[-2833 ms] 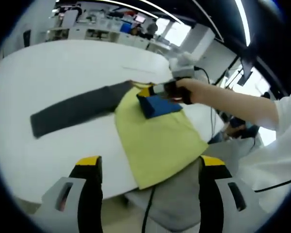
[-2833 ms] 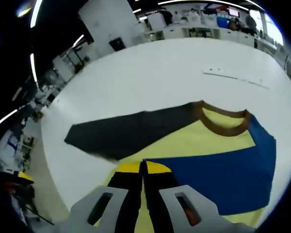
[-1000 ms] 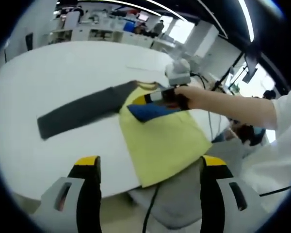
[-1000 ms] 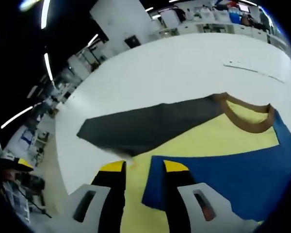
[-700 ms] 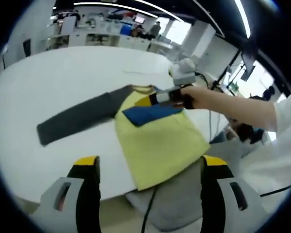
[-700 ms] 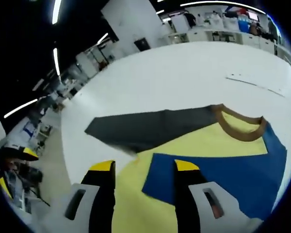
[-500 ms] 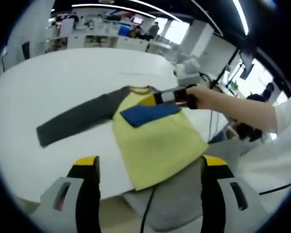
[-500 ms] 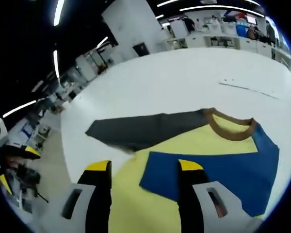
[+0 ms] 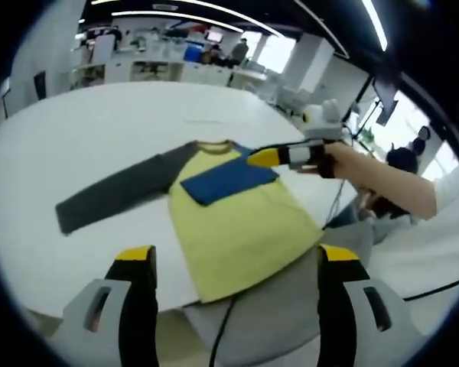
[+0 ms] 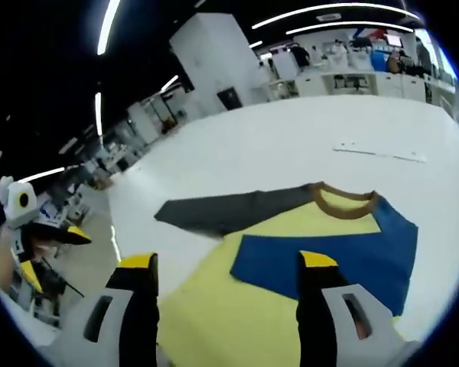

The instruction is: Fold the garment on the visible template until the final outline fits inside the template.

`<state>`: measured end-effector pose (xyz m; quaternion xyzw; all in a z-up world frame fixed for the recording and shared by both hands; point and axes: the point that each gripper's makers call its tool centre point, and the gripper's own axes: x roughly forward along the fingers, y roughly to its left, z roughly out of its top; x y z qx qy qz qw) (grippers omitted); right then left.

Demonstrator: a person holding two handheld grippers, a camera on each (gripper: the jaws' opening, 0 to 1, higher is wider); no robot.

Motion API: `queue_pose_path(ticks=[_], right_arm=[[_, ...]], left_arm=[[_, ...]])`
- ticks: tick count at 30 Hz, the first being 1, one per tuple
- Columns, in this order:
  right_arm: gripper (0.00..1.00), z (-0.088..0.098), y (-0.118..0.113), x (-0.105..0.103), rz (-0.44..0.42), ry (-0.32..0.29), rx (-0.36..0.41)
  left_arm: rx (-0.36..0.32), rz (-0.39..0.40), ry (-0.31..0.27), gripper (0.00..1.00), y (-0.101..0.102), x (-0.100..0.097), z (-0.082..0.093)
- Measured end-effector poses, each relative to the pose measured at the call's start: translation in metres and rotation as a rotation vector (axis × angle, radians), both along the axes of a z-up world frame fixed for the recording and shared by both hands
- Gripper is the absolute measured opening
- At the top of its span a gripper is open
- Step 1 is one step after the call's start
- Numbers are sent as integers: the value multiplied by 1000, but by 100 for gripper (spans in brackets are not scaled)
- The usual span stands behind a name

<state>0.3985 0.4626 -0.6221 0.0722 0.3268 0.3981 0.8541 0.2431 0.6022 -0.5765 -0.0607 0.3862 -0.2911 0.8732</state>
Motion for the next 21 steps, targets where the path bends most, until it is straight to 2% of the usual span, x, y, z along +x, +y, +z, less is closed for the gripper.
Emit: queue_pose_path(ticks=[9,21], right_arm=[[84,28,-36,-21,-16,-58,40],[93,51,-97,-47,-90,-111,61]], left_arm=[[-4,-1,-2,83,-20,-5,3],[1,-37,1,83,-44,0,6]])
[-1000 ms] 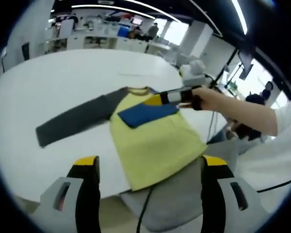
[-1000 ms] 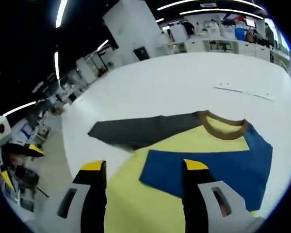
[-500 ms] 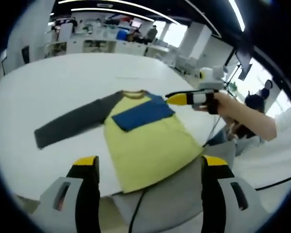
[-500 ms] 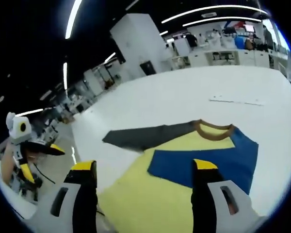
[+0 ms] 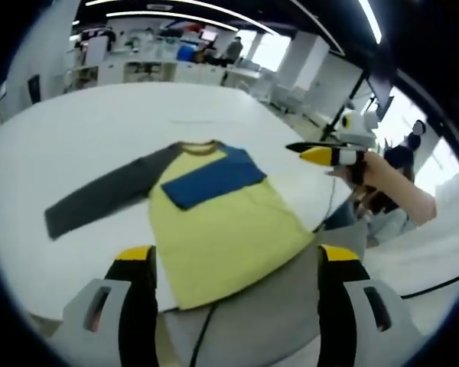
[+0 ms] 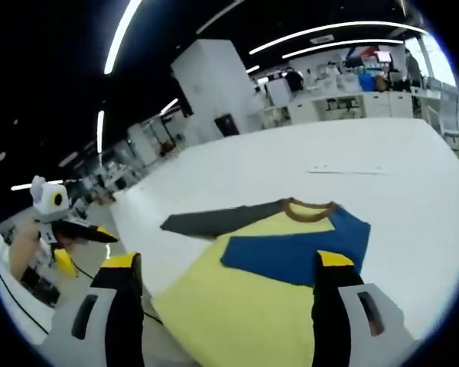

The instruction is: Fold the garment on the visible template until the final outline fits inside the template.

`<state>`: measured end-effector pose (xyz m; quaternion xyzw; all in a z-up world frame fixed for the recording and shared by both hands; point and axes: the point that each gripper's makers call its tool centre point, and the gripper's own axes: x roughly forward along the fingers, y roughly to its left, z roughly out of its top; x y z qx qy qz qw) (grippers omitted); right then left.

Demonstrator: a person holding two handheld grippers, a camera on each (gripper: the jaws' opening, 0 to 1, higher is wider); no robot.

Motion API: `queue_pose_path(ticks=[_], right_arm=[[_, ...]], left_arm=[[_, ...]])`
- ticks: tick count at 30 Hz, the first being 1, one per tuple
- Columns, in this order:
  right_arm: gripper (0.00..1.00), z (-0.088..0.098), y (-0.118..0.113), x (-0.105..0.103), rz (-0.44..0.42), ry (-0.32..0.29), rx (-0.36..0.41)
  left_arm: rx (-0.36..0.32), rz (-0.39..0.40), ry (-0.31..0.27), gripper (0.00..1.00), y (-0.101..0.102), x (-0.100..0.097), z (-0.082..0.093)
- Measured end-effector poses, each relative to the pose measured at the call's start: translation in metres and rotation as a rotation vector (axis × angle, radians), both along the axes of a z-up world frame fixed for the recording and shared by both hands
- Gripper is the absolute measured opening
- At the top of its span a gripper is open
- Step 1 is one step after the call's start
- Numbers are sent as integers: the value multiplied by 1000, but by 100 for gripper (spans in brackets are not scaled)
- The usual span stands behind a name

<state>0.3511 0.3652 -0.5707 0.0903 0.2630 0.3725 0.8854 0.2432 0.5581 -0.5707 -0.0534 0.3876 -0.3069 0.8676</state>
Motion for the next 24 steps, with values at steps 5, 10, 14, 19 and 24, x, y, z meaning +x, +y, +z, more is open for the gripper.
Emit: queue_pose_path(ticks=[5,10,14,19,24], right_arm=[[96,13,-23,-10,-42,-27,13],[100,24,-43,-18,-76,-50,29],[100,27,-57,-24,-88,-65,16],[100,27,-76,-31,-100,-71,3],[100,26,-100,-38,-137,-65,-8]], left_arm=[[7,-8,-3,83,-2,6,3],[14,-13,-7,83,-1,11,6],[13,-12,-8,83,1,15,7],[22,-10,-4,83,5,18,8],[28,0,0,83,11,24,8]])
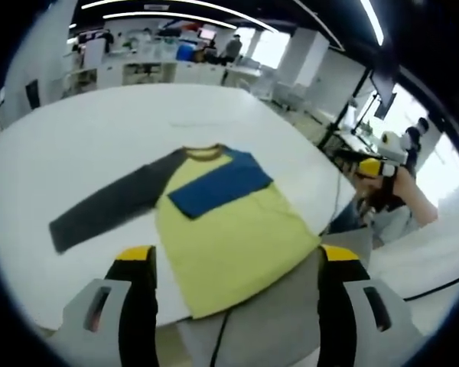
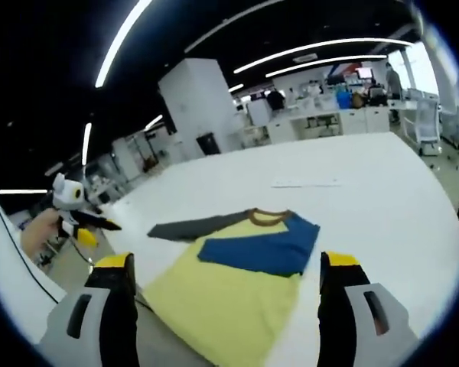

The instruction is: Fold the garment on the visible template until the final outline fits inside the template.

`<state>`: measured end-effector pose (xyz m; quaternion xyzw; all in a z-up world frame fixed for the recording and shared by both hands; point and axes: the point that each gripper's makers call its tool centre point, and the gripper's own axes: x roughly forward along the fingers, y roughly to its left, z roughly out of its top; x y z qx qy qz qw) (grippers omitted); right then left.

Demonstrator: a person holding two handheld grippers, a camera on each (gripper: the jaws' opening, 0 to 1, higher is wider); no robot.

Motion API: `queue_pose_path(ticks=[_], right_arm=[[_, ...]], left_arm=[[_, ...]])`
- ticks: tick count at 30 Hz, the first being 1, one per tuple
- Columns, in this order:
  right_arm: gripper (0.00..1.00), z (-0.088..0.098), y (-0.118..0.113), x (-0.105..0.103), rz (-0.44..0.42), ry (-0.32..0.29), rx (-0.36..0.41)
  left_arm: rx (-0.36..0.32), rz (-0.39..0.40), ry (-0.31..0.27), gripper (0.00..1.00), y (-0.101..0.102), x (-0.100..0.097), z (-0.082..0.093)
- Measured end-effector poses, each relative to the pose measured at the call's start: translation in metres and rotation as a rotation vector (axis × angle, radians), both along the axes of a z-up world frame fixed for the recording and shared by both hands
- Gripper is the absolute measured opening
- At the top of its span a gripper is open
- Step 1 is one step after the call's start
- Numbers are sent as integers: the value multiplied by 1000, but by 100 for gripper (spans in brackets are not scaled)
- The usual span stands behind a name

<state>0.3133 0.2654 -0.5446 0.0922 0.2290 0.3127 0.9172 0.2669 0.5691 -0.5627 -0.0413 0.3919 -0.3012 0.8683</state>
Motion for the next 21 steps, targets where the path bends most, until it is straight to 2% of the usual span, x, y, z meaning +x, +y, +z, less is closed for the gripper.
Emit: queue_pose_path(ticks=[9,15,21], right_arm=[[100,-6,-40,-13,-113,17,7],[100,-11,-43,-13,-126,29,6],[100,-15,-31,-8,-114,34,26]], left_arm=[[12,12,12,83,6,5,-4],[16,17,17,83,10,5,-4],[19,35,20,83,19,6,-3]])
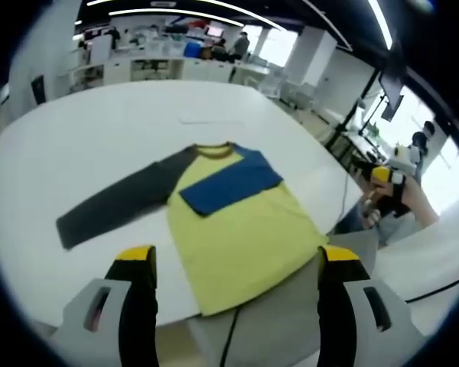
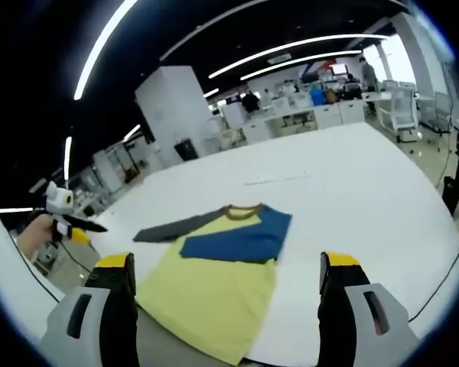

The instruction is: Fold the garment on the visible template until the final outline fits inside the template.

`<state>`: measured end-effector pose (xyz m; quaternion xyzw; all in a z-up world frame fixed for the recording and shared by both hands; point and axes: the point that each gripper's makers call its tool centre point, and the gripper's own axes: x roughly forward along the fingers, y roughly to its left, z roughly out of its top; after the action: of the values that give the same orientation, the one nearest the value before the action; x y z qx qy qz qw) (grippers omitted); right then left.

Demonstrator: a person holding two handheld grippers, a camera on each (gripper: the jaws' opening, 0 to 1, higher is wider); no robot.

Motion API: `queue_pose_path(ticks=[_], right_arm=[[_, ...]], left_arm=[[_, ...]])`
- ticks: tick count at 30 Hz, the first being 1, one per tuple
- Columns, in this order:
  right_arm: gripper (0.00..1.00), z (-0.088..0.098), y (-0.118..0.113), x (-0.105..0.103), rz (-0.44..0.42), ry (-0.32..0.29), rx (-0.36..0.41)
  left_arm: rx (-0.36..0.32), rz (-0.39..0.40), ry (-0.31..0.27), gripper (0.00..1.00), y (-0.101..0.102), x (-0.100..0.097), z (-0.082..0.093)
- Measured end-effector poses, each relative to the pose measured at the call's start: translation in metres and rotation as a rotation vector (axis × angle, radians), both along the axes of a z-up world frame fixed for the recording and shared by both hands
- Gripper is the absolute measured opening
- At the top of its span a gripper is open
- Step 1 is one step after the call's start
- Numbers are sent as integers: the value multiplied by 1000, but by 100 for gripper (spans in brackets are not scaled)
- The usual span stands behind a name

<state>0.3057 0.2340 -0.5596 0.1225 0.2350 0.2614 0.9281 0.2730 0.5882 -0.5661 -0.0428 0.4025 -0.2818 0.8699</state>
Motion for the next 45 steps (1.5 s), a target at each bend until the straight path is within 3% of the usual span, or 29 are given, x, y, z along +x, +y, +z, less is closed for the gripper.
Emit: queue_pose_path(ticks=[17,23,28,45], right_arm=[[100,-22,26,4,14,57,29],[100,-28,25,2,-13,79,25],[100,-35,25,2,-29,106,15],[98,-45,54,18,-26,156,7]], left_arm=[[30,132,-23,83,50,26,-14],[56,189,-6,83,80,42,-33],[34,234,2,83,103,55,-44],[46,372,25,82,176,91,-81]])
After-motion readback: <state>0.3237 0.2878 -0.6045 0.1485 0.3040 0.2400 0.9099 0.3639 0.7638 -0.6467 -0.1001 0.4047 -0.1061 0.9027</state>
